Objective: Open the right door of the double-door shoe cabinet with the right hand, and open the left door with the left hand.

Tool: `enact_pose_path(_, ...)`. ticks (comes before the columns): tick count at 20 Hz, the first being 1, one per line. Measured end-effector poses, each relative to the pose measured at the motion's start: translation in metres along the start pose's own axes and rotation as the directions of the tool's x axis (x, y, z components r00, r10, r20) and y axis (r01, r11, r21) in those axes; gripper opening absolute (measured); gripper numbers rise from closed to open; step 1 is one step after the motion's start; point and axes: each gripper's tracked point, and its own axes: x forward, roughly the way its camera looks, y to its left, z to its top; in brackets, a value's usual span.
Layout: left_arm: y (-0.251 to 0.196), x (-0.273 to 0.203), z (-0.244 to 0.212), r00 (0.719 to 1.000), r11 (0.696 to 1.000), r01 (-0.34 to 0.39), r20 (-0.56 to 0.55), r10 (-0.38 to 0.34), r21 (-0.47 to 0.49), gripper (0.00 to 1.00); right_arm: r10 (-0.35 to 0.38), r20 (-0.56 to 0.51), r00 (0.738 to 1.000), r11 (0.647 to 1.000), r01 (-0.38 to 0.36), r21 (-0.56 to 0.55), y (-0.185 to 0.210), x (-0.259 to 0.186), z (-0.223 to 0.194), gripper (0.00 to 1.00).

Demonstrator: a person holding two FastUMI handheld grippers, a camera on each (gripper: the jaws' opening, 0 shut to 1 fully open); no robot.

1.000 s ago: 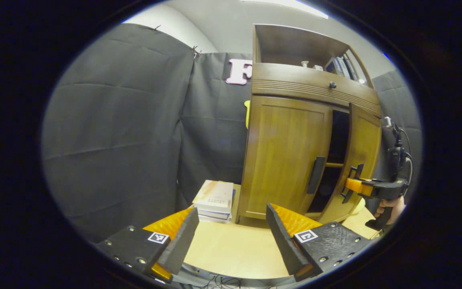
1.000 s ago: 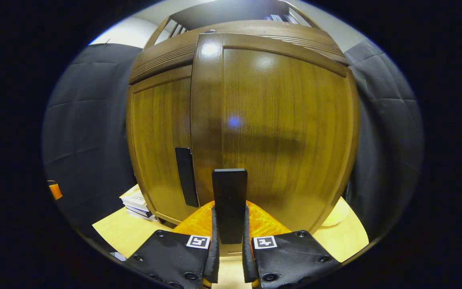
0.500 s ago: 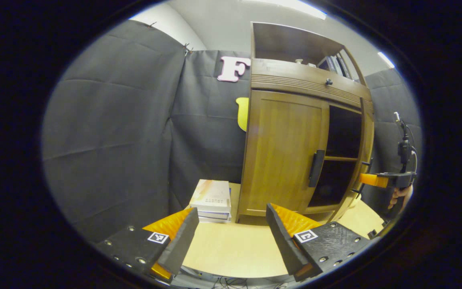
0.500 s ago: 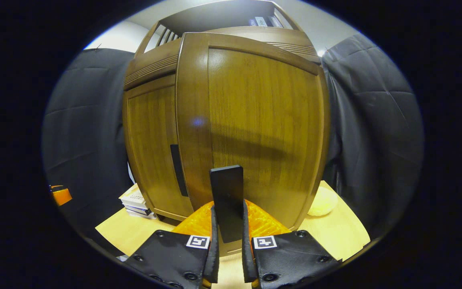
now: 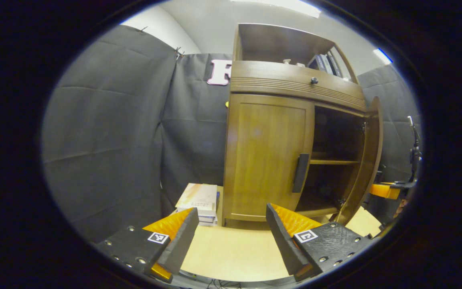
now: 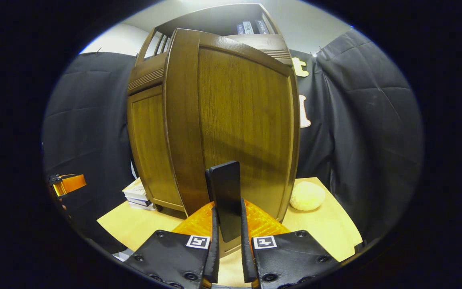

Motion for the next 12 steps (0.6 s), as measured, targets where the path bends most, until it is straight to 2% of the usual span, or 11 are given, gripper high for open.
enact_pose_path(5,-0.017,-0.003,0.003,1.000,1.000,0.006,0.005,-0.007,0.024,0.99,0.019,-0.021,1.000,1.000,-0.018,0.009,-0.031,-0.017,-0.010,0.24)
enact_pose_path(8,-0.029,-0.011,-0.002,1.000,1.000,-0.003,-0.021,0.002,-0.024,0.99,0.036,-0.030,0.999,0.999,-0.035,0.024,-0.054,-0.026,-0.013,0.25)
enact_pose_path(12,-0.038,-0.017,-0.004,0.999,0.997,-0.039,-0.034,0.037,-0.061,0.99,0.041,-0.036,0.998,0.999,-0.041,-0.011,-0.083,-0.036,-0.013,0.25)
